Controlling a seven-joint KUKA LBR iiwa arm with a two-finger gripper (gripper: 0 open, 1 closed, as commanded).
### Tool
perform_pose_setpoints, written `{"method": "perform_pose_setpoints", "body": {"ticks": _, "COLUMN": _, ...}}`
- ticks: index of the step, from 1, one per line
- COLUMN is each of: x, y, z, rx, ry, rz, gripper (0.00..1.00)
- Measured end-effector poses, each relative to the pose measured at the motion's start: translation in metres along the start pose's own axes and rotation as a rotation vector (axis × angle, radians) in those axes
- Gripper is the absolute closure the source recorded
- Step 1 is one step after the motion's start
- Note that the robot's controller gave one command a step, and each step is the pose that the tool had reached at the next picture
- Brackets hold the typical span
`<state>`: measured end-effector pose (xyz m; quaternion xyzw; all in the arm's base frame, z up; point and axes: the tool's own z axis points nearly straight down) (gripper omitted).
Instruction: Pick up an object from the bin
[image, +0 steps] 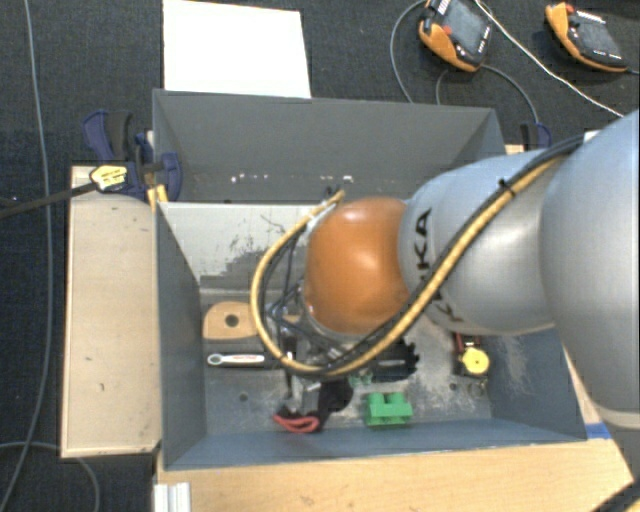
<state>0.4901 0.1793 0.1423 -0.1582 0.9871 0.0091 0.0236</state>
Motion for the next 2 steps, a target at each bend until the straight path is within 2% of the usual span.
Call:
{"method": "perform_pose_setpoints", "body": {"ticks": 1, "x": -0.062, "y": -0.020, "z": 0.006, "rx": -0.001, "ry": -0.006, "rz": 0.077, "gripper": 0.00}}
{"method": "perform_pose_setpoints", "body": {"ticks": 2, "x": 0.012, "y": -0.048, "z": 0.031, "rx": -0.001, "ry": 0.000, "rz": 0.052, "gripper": 0.00}}
